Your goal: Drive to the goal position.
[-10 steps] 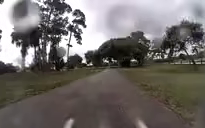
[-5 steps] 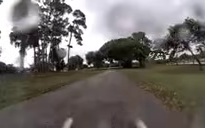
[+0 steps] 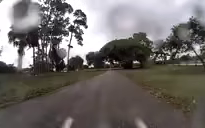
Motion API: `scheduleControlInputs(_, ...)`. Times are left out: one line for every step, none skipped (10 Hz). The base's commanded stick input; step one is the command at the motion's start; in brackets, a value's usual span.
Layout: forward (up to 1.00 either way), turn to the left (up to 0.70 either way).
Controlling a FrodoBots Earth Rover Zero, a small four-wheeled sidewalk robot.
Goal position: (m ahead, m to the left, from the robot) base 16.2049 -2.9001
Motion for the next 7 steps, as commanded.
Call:
scheduleControlInputs(1.0,0.0)
scheduleControlInputs(1.0,0.0)
scheduleControlInputs(1.0,0.0)
scheduleControlInputs(1.0,0.0)
scheduleControlInputs(1.0,0.0)
scheduleControlInputs(1.0,0.0)
scheduleControlInputs(1.0,0.0)
